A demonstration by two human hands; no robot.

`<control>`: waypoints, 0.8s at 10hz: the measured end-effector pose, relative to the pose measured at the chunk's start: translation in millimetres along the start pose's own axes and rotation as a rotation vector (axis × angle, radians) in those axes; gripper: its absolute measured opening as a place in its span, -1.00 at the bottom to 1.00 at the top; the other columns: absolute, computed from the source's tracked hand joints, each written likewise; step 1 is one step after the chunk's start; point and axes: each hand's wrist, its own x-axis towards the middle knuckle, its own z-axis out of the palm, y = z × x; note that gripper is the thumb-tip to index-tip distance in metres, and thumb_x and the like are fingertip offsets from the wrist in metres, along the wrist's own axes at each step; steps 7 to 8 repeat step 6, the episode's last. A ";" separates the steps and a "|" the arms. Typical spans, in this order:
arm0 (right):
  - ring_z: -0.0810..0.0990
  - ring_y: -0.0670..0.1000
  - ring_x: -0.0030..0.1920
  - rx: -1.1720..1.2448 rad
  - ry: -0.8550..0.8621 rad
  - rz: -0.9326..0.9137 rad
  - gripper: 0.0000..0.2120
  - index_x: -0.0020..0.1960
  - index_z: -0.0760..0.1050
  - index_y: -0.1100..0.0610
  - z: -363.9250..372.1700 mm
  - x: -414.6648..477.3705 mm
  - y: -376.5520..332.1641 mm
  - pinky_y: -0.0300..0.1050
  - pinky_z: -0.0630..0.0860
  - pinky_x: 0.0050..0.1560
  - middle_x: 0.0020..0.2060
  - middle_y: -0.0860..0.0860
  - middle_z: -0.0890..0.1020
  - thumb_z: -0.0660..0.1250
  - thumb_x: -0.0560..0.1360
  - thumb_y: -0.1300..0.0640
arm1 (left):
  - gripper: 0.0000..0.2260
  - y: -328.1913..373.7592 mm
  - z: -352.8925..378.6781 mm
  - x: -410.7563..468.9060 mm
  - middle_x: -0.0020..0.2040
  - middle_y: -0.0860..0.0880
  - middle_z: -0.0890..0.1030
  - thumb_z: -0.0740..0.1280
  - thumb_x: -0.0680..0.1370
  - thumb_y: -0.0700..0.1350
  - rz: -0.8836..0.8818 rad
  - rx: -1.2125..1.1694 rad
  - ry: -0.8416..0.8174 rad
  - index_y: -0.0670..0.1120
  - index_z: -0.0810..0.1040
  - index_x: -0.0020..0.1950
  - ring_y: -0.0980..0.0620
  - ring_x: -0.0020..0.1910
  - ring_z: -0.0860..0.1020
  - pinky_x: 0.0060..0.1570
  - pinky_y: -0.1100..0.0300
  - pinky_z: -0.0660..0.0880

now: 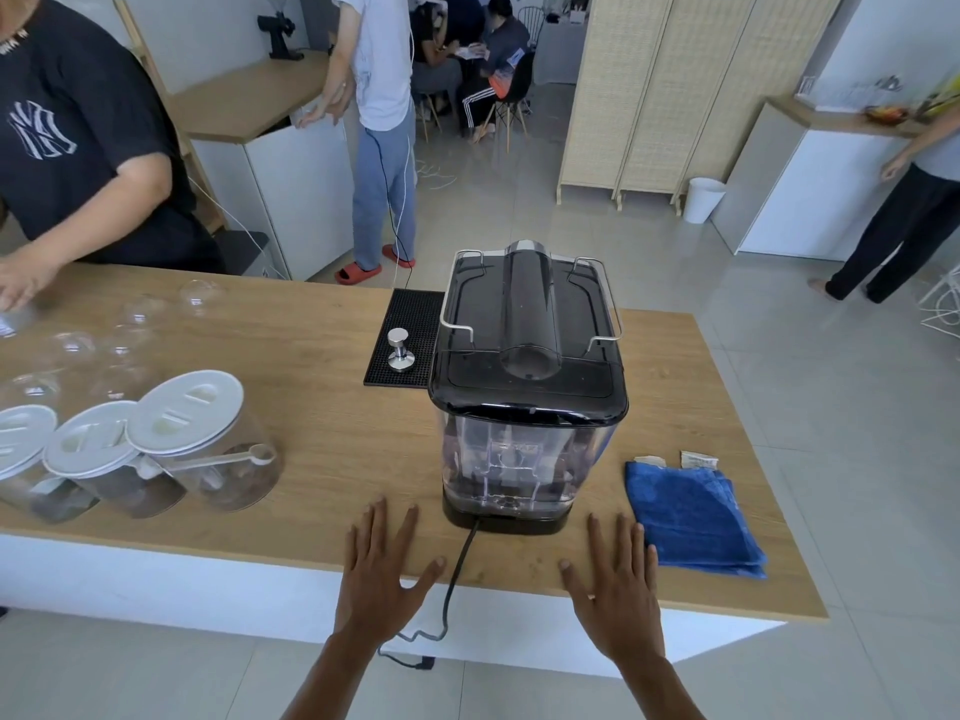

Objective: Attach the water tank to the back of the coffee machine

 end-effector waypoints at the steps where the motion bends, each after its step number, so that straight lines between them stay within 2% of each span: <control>1: -0.02 0.24 0.60 -0.003 -0.013 0.002 -0.24 0.62 0.09 0.03 -1.4 0.2 -0.7 0.25 0.01 0.55 0.61 0.19 0.05 -0.07 0.55 -0.38 | -0.22 0.5 -0.8 -0.4 0.63 -0.24 0.15 0.01 0.53 0.47 0.000 0.005 0.004 0.02 0.30 0.61 -0.26 0.59 0.17 0.52 -0.24 0.14; 3: -0.04 0.24 0.60 -0.014 -0.011 -0.008 -0.24 0.62 0.07 0.02 -2.1 -0.8 0.3 0.26 0.02 0.56 0.61 0.19 0.02 -0.12 0.56 -0.38 | -0.23 1.6 -1.9 -1.2 0.63 -0.23 0.15 0.02 0.54 0.47 0.009 0.036 0.023 0.03 0.27 0.61 -0.26 0.59 0.17 0.52 -0.14 0.02; 5: -0.05 0.25 0.60 -0.020 -0.052 -0.016 -0.24 0.62 0.06 0.02 -1.8 -0.4 0.9 0.27 0.03 0.55 0.61 0.20 0.01 -0.12 0.56 -0.39 | -0.23 -1.6 0.8 0.3 0.64 -0.22 0.14 0.00 0.54 0.47 0.009 0.056 0.025 0.05 0.26 0.62 -0.26 0.59 0.17 0.51 -0.24 0.17; 8: -0.03 0.25 0.59 0.027 -0.062 -0.006 -0.18 0.61 0.11 0.04 -1.7 2.0 -0.1 0.30 0.05 0.54 0.60 0.22 0.05 -0.18 0.53 -0.43 | -0.22 -3.0 7.7 0.8 0.63 -0.22 0.15 -0.01 0.54 0.48 0.029 0.029 0.044 0.04 0.26 0.62 -0.26 0.59 0.18 0.50 -0.24 0.18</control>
